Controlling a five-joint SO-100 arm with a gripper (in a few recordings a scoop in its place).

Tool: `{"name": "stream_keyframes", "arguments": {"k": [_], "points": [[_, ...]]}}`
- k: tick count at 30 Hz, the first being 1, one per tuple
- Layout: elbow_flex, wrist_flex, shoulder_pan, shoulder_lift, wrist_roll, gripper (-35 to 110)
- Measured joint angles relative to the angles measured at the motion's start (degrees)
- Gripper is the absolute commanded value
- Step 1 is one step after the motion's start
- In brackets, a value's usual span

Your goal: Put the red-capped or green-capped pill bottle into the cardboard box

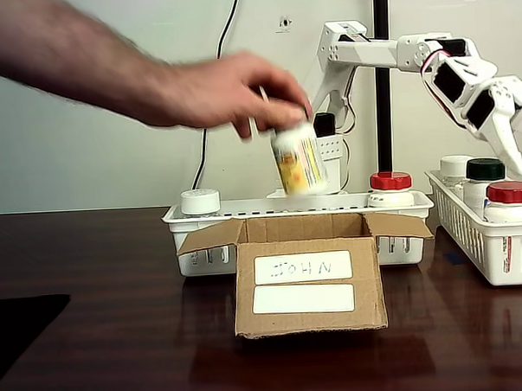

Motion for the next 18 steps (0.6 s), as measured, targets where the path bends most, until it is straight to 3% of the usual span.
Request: {"name": "stream_keyframes", "arguments": {"k": [18], "points": [[16.08, -3.96, 2.99, 9.05, 0.35, 70]]}}
